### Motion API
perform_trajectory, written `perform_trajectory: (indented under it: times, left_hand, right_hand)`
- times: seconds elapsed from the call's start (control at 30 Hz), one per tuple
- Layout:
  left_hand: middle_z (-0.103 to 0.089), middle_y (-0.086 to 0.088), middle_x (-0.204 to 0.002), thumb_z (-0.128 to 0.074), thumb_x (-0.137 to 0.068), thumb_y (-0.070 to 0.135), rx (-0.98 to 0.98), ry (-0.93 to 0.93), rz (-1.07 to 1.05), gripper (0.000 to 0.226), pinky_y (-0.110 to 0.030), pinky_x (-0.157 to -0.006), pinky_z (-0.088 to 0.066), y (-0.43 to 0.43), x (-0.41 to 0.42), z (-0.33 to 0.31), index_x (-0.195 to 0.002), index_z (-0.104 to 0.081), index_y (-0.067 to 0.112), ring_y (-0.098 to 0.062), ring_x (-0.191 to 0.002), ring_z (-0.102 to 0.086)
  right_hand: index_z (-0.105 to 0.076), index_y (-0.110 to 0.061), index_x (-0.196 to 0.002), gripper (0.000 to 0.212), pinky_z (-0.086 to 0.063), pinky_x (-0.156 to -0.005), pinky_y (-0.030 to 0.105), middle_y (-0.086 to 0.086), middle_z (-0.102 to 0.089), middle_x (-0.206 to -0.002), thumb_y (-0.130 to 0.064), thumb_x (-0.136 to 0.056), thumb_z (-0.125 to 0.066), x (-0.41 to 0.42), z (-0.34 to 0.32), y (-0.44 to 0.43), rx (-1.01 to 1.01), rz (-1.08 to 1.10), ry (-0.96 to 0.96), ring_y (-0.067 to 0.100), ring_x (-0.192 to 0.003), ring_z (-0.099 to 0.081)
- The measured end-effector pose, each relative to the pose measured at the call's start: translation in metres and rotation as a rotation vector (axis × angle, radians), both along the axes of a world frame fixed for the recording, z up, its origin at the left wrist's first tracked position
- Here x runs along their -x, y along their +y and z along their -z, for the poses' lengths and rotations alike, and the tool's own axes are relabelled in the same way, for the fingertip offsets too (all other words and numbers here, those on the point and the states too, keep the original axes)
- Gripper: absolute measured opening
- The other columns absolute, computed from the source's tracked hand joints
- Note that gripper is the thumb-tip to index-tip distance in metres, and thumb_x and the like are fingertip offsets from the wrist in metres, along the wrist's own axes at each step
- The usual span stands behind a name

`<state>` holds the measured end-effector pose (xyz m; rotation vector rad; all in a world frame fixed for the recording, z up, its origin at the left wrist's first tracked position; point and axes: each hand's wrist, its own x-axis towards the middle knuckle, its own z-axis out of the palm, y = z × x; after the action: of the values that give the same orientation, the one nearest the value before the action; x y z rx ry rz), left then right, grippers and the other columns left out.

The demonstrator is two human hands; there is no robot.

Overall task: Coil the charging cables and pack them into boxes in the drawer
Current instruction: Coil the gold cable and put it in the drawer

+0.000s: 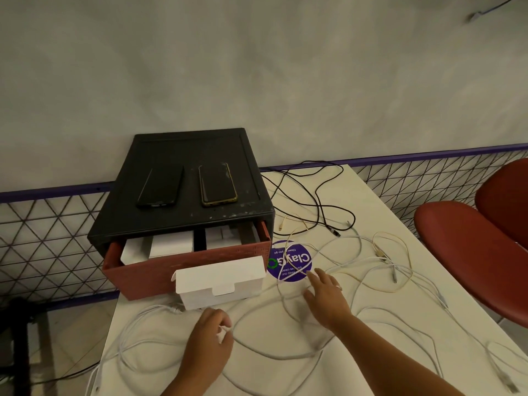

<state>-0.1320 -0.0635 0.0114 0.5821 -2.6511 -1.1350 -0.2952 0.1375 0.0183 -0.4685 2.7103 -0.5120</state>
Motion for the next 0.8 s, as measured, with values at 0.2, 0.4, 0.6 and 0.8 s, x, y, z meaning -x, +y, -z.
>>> perform_trajectory:
  times: [0.2,0.4,0.6,0.8]
  left_hand:
    - [-0.046,0.019,-0.096,-0.060,-0.086,0.014,-0.006,-0.108,0.125,0.029,-0.005,-0.078,-0.037,0.017,0.017,-0.012,-0.077,-0.043,0.035,-0.006,-0.098,-0.051]
    - [-0.033,0.016,-0.139,-0.053,-0.092,0.027,0.064,-0.301,0.216,0.043,-0.016,-0.106,-0.027,0.017,0.021,-0.003,-0.133,-0.040,0.029,-0.007,-0.131,-0.031]
    - [-0.010,0.011,-0.156,-0.044,-0.096,0.031,0.166,-0.401,0.269,0.058,-0.020,-0.113,-0.010,0.014,0.016,0.008,-0.148,-0.019,0.026,-0.012,-0.143,-0.010]
    - [-0.007,0.010,-0.156,-0.031,-0.100,0.018,0.269,-0.372,0.261,0.050,-0.020,-0.113,-0.010,0.014,0.014,0.016,-0.148,-0.018,0.023,-0.011,-0.143,-0.007]
  right_hand:
    - [-0.018,-0.025,-0.148,0.054,-0.019,-0.114,0.046,0.002,-0.023,-0.154,-0.046,-0.099,-0.025,0.019,0.002,0.004,-0.183,-0.143,-0.059,0.028,-0.145,-0.004]
    - [-0.056,-0.023,-0.120,0.029,-0.029,-0.108,0.040,0.001,-0.062,-0.119,-0.022,-0.095,-0.041,0.026,-0.005,-0.006,-0.152,-0.026,0.095,0.020,-0.114,-0.051]
    - [-0.060,-0.022,-0.085,0.019,-0.026,-0.107,0.047,-0.003,-0.063,-0.087,-0.015,-0.092,-0.044,0.050,-0.042,-0.002,-0.007,0.054,0.121,0.017,-0.088,-0.056]
    - [-0.065,-0.011,-0.097,0.015,-0.037,-0.072,0.024,0.002,-0.061,-0.092,-0.018,-0.094,-0.052,0.066,-0.109,0.005,0.307,0.031,0.203,0.017,-0.083,-0.054]
